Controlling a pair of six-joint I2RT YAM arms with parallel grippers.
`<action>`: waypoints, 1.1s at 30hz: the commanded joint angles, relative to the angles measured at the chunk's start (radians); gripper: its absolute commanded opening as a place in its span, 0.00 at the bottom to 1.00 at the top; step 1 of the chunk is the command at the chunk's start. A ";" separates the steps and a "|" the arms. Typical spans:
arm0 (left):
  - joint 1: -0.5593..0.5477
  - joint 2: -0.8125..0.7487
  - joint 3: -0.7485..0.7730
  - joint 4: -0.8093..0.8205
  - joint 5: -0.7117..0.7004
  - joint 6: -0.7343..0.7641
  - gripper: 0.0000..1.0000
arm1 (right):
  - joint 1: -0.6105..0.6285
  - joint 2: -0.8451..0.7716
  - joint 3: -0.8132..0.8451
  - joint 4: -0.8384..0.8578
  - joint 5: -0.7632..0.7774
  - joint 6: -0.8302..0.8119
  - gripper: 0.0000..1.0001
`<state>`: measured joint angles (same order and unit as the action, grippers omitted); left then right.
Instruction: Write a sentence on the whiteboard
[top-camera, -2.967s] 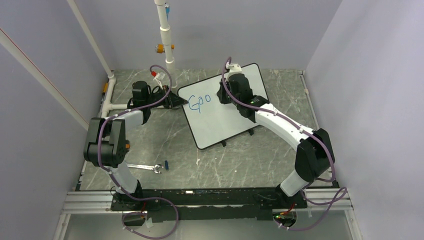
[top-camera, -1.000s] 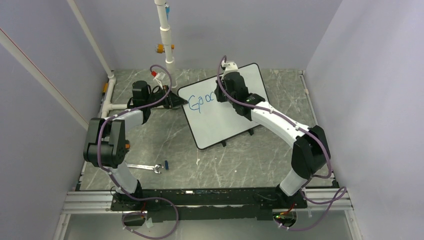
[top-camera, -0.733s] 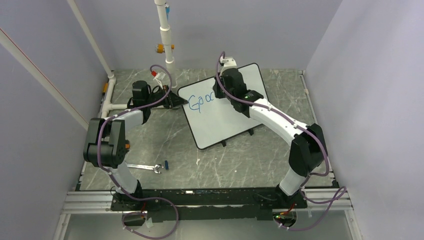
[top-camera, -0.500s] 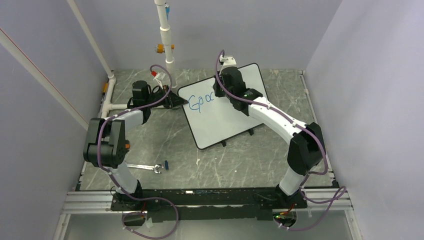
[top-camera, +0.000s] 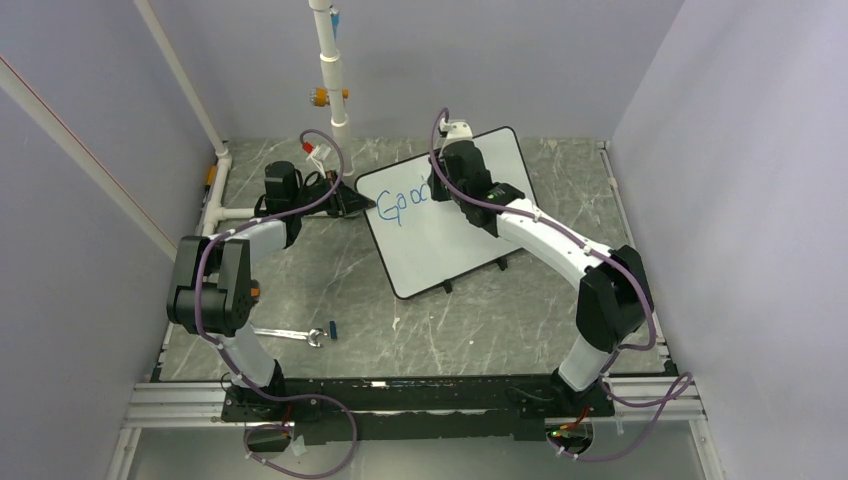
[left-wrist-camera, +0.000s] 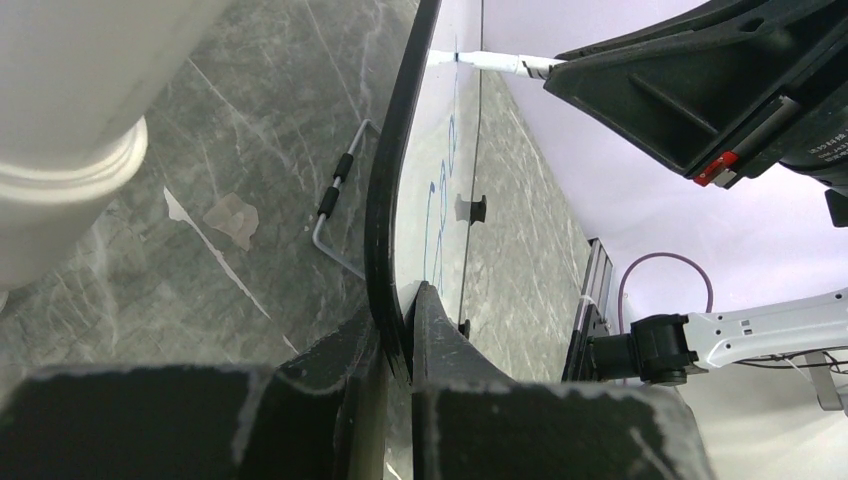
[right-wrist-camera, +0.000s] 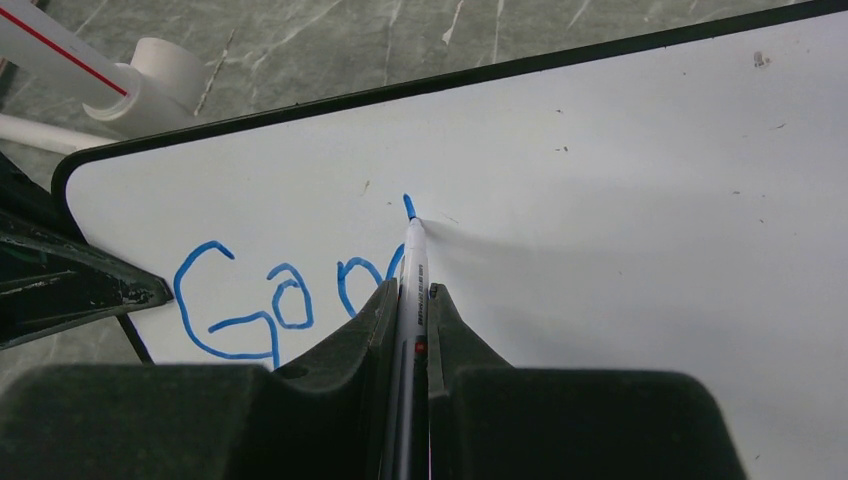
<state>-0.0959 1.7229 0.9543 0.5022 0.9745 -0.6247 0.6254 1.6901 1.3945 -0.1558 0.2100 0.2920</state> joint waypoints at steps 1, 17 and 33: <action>-0.010 -0.045 0.031 0.050 -0.017 0.097 0.00 | -0.002 -0.033 -0.037 0.020 0.018 0.013 0.00; -0.015 -0.049 0.032 0.035 -0.020 0.109 0.00 | 0.000 -0.085 -0.184 0.051 -0.015 0.043 0.00; -0.021 -0.054 0.032 0.027 -0.022 0.115 0.00 | 0.022 -0.128 -0.231 0.046 -0.042 0.050 0.00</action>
<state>-0.0963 1.7226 0.9543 0.4881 0.9695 -0.6216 0.6411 1.5818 1.1873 -0.0811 0.1852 0.3332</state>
